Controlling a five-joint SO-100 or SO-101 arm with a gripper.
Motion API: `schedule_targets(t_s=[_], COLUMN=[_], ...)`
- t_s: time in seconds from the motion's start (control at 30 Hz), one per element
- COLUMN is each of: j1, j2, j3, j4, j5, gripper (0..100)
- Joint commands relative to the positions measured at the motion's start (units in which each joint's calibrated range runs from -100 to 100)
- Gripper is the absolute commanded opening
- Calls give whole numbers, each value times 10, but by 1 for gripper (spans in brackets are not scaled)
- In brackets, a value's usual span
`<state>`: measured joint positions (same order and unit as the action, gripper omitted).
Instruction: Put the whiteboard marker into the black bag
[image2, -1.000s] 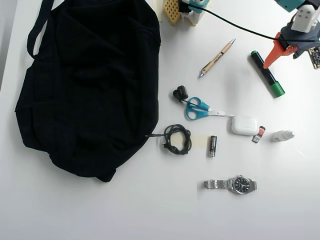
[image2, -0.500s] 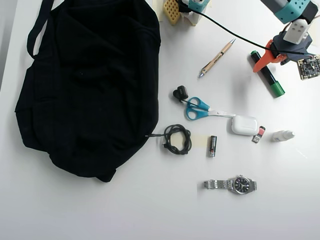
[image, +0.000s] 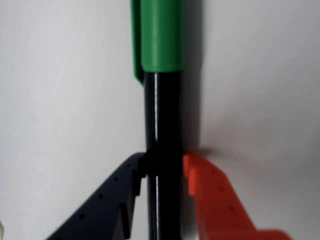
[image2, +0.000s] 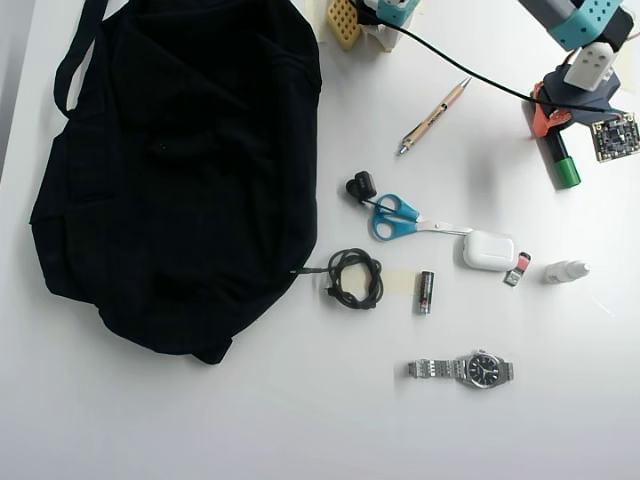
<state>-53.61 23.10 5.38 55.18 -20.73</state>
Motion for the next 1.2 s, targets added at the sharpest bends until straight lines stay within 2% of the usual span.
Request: schedule_targets(t_s=[0.0, 0.07, 0.13, 0.23, 0.33, 0.53, 0.63, 0.9, 0.97, 1.03, 1.13, 1.17], j1=[4, 28, 71, 162, 265, 446, 529, 730, 768, 802, 809, 802], j2=[-9, -21, -52, -107, -137, -155, -155, -143, -141, -141, -149, -156], j3=[-4, -14, -56, -144, -219, -348, -389, -381, -355, -317, -310, -312], j4=[-2, 23, 101, 233, 315, 399, 428, 432, 425, 406, 392, 387], j5=[-2, 4, 12, 59, 103, 171, 182, 198, 201, 213, 211, 213], gripper=[2, 2, 2, 2, 2, 2, 2, 3, 8, 17, 41, 44])
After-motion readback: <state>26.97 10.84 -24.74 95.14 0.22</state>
